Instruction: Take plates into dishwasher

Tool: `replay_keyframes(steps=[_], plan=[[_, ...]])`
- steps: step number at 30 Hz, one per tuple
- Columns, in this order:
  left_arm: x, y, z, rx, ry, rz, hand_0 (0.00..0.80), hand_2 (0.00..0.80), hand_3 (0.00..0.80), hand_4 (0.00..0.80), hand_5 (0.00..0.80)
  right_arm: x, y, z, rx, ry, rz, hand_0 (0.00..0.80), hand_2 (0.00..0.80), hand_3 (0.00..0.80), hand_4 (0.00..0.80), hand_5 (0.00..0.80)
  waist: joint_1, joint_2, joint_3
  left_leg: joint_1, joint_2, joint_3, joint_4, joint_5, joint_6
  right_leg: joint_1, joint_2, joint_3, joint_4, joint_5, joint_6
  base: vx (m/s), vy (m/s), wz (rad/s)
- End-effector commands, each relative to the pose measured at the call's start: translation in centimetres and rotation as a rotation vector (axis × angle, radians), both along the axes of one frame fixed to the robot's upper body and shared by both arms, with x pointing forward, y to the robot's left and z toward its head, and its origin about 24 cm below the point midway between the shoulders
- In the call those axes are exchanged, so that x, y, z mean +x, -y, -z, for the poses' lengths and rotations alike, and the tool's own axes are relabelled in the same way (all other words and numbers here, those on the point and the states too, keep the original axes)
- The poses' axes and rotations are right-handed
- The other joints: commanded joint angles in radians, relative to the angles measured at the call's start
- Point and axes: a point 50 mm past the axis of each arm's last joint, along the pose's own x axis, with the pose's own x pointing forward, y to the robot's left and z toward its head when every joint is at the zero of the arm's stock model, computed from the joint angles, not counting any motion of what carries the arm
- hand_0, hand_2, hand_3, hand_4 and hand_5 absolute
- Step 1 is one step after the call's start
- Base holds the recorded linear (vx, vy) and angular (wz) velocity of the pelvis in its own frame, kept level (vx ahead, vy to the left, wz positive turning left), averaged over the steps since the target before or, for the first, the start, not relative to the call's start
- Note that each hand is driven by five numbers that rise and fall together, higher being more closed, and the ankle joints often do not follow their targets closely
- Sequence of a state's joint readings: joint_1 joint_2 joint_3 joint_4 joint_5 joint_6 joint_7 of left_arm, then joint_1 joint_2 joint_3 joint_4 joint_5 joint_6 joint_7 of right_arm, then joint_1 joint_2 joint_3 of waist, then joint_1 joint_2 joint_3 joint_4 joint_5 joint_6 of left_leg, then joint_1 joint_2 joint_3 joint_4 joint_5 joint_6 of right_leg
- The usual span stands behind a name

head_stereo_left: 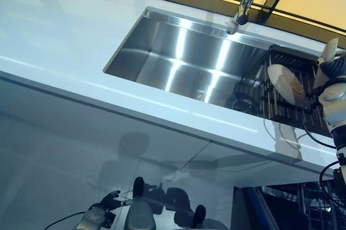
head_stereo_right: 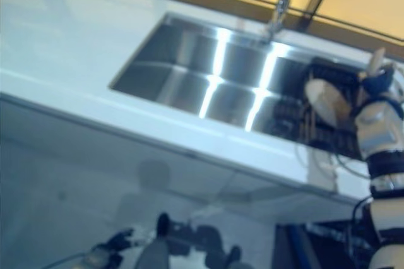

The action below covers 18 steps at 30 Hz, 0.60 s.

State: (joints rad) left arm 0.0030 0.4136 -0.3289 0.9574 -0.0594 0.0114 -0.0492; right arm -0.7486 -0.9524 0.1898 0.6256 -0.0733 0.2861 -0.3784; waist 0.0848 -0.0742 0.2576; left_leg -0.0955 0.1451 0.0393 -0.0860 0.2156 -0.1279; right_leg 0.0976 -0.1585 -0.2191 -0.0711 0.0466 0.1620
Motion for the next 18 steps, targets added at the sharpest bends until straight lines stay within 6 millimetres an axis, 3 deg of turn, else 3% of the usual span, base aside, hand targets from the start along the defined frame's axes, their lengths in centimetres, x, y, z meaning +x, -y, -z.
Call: replay_keyframes(steps=[1,14,18], plan=[[-0.8,0.2,0.4,-0.004,-0.015,0.013,0.000,0.000,0.000,0.000,0.000,-1.6,0.3,-4.9,-0.122,0.193,-0.025,0.800,0.800,0.800,0.800,0.800,0.002,0.003,-0.058,0.106,-0.133,0.099,-0.001,-0.213,0.128,-0.101,0.026,-0.003,0.113,-0.007,-0.004,-0.024,0.083,-0.18],[-1.9,-0.3,0.9,0.044,-0.082,0.027,0.000,0.000,0.000,0.000,0.000,-2.4,-1.7,-7.6,-0.133,0.325,-0.192,0.800,0.800,0.800,0.800,0.800,-0.030,-0.029,-0.096,0.142,-0.152,0.122,-0.001,-0.242,0.147,-0.112,0.007,0.019,0.108,0.056,0.027,-0.037,0.107,-0.17],[-2.5,-0.9,0.9,0.078,-0.129,0.043,0.000,0.000,0.000,0.000,0.000,-2.9,-2.9,-8.7,-0.132,0.343,-0.280,0.800,0.800,0.800,0.800,0.800,-0.059,-0.050,-0.107,0.179,-0.152,0.172,-0.001,-0.258,0.136,-0.145,-0.024,-0.011,0.102,0.152,0.058,-0.006,0.101,-0.36]])
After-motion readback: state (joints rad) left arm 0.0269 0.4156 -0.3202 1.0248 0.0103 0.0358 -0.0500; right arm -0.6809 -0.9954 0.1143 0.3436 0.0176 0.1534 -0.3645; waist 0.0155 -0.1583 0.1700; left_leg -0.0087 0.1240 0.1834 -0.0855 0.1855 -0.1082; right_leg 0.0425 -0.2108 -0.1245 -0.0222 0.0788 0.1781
